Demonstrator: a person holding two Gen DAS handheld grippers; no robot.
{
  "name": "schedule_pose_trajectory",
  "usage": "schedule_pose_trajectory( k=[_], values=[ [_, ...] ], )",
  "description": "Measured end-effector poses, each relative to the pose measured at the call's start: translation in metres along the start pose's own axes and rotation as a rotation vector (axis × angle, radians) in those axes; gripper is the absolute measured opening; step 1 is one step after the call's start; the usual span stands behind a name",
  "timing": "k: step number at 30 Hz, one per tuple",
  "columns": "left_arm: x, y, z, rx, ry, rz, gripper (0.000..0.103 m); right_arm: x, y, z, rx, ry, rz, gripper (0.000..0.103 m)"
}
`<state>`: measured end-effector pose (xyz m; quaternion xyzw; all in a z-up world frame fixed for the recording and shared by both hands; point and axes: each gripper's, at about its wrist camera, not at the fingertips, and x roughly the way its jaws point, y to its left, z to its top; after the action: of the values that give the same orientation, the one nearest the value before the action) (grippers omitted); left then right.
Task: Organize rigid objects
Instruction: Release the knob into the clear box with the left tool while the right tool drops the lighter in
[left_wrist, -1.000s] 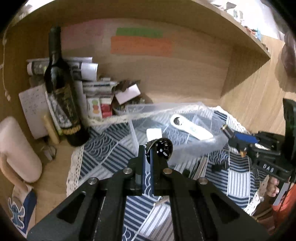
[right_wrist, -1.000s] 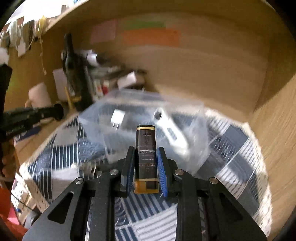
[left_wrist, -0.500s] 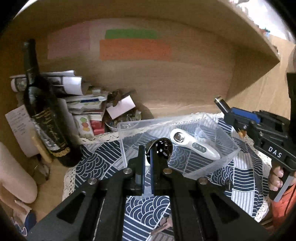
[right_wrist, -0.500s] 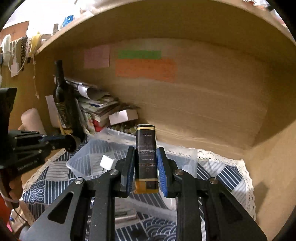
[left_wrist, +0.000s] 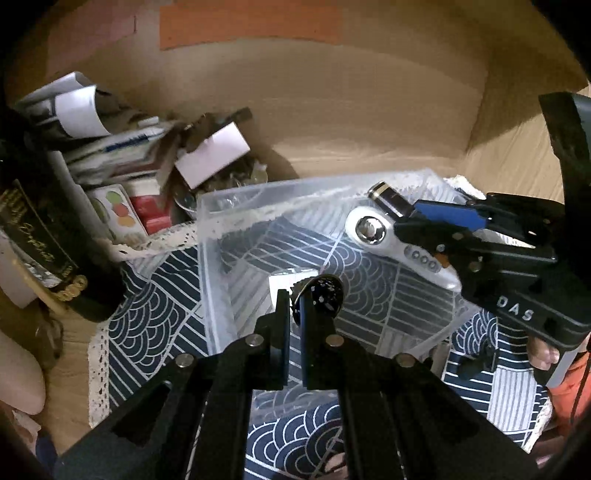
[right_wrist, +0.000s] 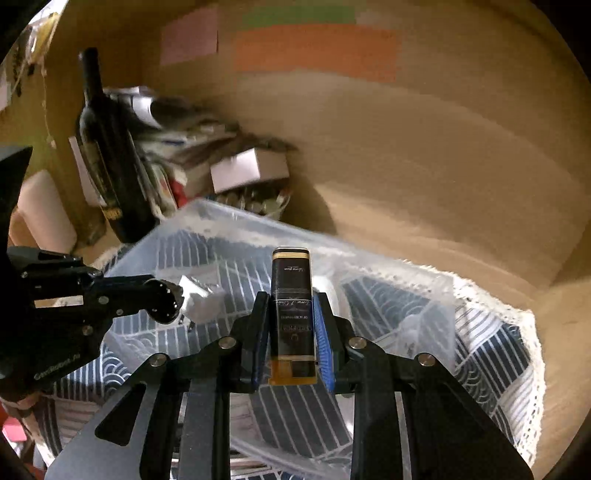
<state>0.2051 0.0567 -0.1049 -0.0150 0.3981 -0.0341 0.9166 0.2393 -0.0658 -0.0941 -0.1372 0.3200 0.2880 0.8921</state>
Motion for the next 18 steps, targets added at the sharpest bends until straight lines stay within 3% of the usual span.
schedule_pose_trajectory(
  k=[8, 12, 14, 18],
  values=[
    [0.005, 0.001, 0.0, -0.016, 0.021, -0.009, 0.005, 0.02, 0.003, -0.003, -0.013, 0.079, 0.021, 0.022],
    [-0.01, 0.005, 0.0, -0.034, -0.002, -0.019, 0.01, 0.008, 0.003, -0.001, -0.01, 0.051, 0.015, 0.028],
    [-0.022, 0.006, 0.0, -0.038, -0.022, -0.016, 0.017, -0.006, 0.003, -0.001, -0.002, 0.022, 0.012, 0.031],
    [-0.049, 0.004, -0.007, -0.027, -0.075, 0.004, 0.045, -0.034, 0.005, -0.002, 0.005, -0.031, 0.001, 0.036]
  ],
)
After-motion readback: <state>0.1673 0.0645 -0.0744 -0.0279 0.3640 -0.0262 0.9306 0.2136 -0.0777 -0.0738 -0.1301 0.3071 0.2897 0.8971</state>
